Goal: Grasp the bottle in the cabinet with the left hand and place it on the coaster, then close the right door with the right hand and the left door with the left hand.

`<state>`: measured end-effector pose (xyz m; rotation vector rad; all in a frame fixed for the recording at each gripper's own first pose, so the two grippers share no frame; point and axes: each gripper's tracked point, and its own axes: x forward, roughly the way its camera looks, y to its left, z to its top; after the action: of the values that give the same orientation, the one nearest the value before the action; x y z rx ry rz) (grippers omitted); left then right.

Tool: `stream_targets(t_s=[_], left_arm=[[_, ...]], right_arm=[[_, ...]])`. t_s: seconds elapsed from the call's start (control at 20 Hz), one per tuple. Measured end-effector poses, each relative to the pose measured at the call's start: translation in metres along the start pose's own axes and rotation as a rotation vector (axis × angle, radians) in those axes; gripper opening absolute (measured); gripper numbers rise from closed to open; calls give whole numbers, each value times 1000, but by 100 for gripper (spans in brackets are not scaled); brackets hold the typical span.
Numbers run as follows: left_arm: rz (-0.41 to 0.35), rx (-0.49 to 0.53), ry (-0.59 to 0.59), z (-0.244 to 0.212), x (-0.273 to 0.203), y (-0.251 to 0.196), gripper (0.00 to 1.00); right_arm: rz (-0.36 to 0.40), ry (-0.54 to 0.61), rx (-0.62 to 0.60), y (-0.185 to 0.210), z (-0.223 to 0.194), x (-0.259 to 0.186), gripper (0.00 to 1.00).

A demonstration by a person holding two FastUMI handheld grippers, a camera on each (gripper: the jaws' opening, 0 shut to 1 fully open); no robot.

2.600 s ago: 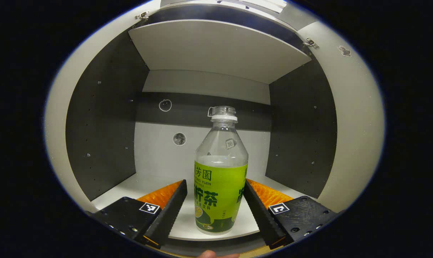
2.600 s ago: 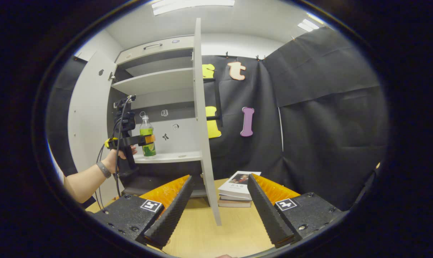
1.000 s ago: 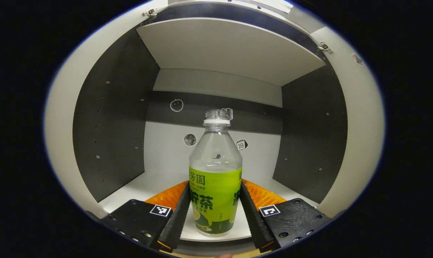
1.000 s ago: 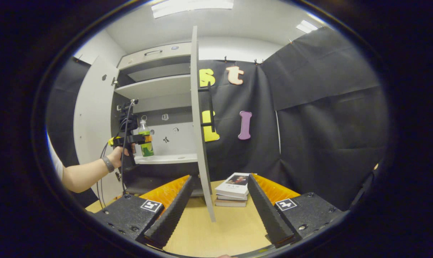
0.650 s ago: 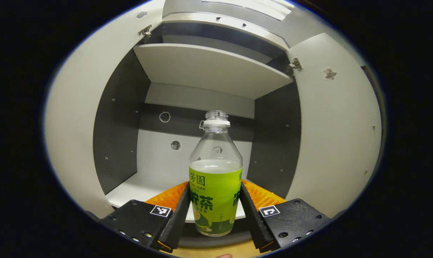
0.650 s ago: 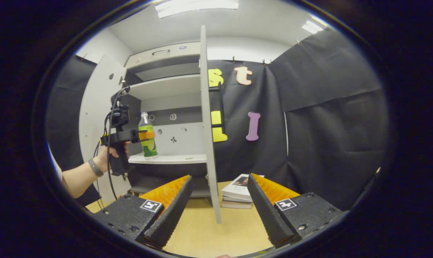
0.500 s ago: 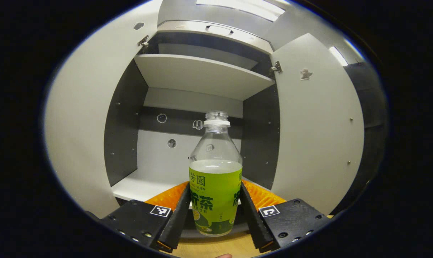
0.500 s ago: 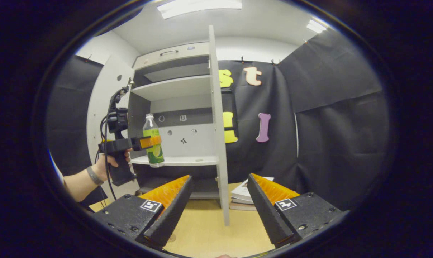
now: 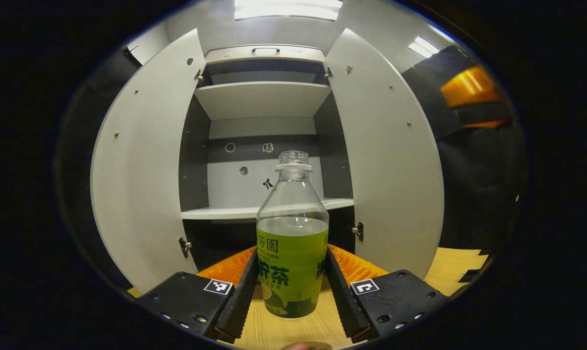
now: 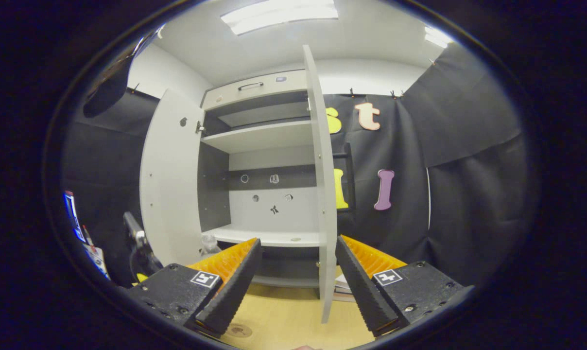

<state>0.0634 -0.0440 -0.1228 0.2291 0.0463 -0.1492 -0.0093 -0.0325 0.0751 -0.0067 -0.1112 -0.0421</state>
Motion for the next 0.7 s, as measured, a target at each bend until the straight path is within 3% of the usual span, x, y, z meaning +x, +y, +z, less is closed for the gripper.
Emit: stream_targets(t_s=[0.15,0.25,0.35,0.4,0.7], left_arm=[[18,-26,100,-61,-21,-18,73],[60,-72,107,-87,-33,-19,73],[121,-83,89,-104,-47,-13,73],[125,-92,107,-117,-47,-13,77],[166,-151,132,-147,-50,2,73]], right_arm=[[-25,-12,-51,-8,12,0,100],[-41,-5,-82,-8,15,0,100],[-39,21,-100,-4,14,0,100],[-32,39,-108,0,11,-1,100],[6,76,-123,25,8,-1,97]])
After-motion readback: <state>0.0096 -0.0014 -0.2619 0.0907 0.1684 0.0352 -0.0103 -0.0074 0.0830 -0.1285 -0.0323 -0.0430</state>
